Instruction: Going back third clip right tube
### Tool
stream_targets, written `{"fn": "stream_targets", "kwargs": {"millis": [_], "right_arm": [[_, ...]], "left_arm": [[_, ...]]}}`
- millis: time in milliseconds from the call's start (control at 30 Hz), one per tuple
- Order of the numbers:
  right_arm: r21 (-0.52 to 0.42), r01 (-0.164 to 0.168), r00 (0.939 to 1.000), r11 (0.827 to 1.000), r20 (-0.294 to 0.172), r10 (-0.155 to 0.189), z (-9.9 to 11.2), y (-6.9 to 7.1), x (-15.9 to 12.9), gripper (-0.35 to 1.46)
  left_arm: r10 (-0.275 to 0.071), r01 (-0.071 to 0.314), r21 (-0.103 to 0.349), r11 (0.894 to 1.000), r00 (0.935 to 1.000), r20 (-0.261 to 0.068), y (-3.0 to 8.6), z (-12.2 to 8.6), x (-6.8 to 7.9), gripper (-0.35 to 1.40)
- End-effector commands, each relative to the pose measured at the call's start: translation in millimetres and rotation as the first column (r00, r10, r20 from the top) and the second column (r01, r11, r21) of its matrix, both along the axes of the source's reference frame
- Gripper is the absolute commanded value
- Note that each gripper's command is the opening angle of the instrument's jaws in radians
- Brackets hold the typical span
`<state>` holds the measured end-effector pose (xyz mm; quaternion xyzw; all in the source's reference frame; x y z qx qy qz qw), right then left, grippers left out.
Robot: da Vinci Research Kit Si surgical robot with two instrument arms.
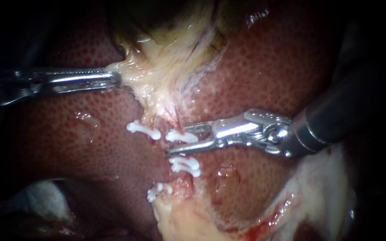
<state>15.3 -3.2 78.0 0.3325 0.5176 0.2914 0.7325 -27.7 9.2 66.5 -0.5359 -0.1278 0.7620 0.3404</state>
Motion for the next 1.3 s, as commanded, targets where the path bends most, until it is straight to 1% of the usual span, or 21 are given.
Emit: {"fn": "stream_targets", "kwargs": {"millis": [33, 133, 267, 367, 467, 600, 667, 767, 900, 1033, 1100, 1167, 1300], "right_arm": [[-0.015, 0.004, 1.0000, 1.000, -0.002, -0.004, -0.3, 0.3, -0.3, 0.49], [-0.025, 0.006, 1.0000, 1.000, -0.004, -0.006, -0.6, 0.5, -1.0, 0.49], [-0.030, 0.012, 0.9999, 0.999, -0.007, -0.013, -0.7, 0.4, -2.0, 0.49], [-0.029, 0.019, 0.9997, 0.999, -0.012, -0.019, -1.1, 0.2, -3.2, 0.49], [-0.048, 0.033, 0.9992, 0.998, -0.021, -0.034, -1.8, 0.2, -4.7, 0.49], [-0.098, 0.060, 0.9971, 0.993, -0.040, -0.064, -3.9, 0.8, -7.7, 0.49], [-0.136, 0.076, 0.9951, 0.988, -0.052, -0.084, -5.2, 1.1, -9.1, 0.49], [-0.167, 0.092, 0.9926, 0.982, -0.064, -0.104, -6.7, 1.5, -10.7, 0.49], [-0.193, 0.102, 0.9900, 0.976, -0.076, -0.119, -8.3, 1.7, -12.1, 0.49], [-0.200, 0.106, 0.9890, 0.974, -0.080, -0.124, -9.2, 1.8, -12.6, 0.49], [-0.200, 0.106, 0.9890, 0.974, -0.080, -0.124, -9.3, 1.8, -12.6, 0.49], [-0.200, 0.106, 0.9889, 0.974, -0.080, -0.125, -9.3, 1.7, -12.6, 0.49], [-0.201, 0.106, 0.9890, 0.974, -0.080, -0.124, -9.2, 1.7, -12.6, 0.49]], "left_arm": [[0.000, 0.000, 0.000, 1.000, 1.0000, 0.000, 0.0, 0.0, 0.0, -0.35], [0.000, 0.000, 0.000, 1.000, 1.0000, 0.000, 0.0, 0.0, 0.0, -0.35], [0.000, 0.000, 0.000, 1.000, 1.0000, 0.000, 0.0, 0.0, 0.0, -0.35], [0.000, 0.000, -0.001, 1.000, 1.0000, 0.000, 0.0, 0.0, 0.0, -0.35], [0.000, 0.000, -0.001, 1.000, 1.0000, 0.000, 0.0, 0.0, 0.0, -0.35], [0.000, 0.000, -0.001, 1.000, 1.0000, 0.000, -0.1, 0.1, 0.0, -0.35], [0.000, 0.000, -0.001, 1.000, 1.0000, 0.000, -0.1, 0.1, 0.0, -0.35], [0.000, 0.000, -0.001, 1.000, 1.0000, 0.000, -0.1, 0.1, 0.0, -0.35], [0.000, 0.000, -0.002, 1.000, 1.0000, -0.001, -0.1, 0.2, -0.1, -0.35], [-0.001, 0.001, -0.004, 1.000, 1.0000, -0.001, -0.2, 0.5, -0.2, -0.35], [-0.002, 0.002, -0.006, 1.000, 1.0000, -0.003, -0.4, 0.9, -0.5, -0.35], [-0.006, 0.006, -0.011, 1.000, 1.0000, -0.006, -0.8, 1.7, -1.1, -0.35], [0.022, -0.022, -0.015, 1.000, 0.9997, -0.008, -1.5, 3.7, -3.2, -0.35]]}}
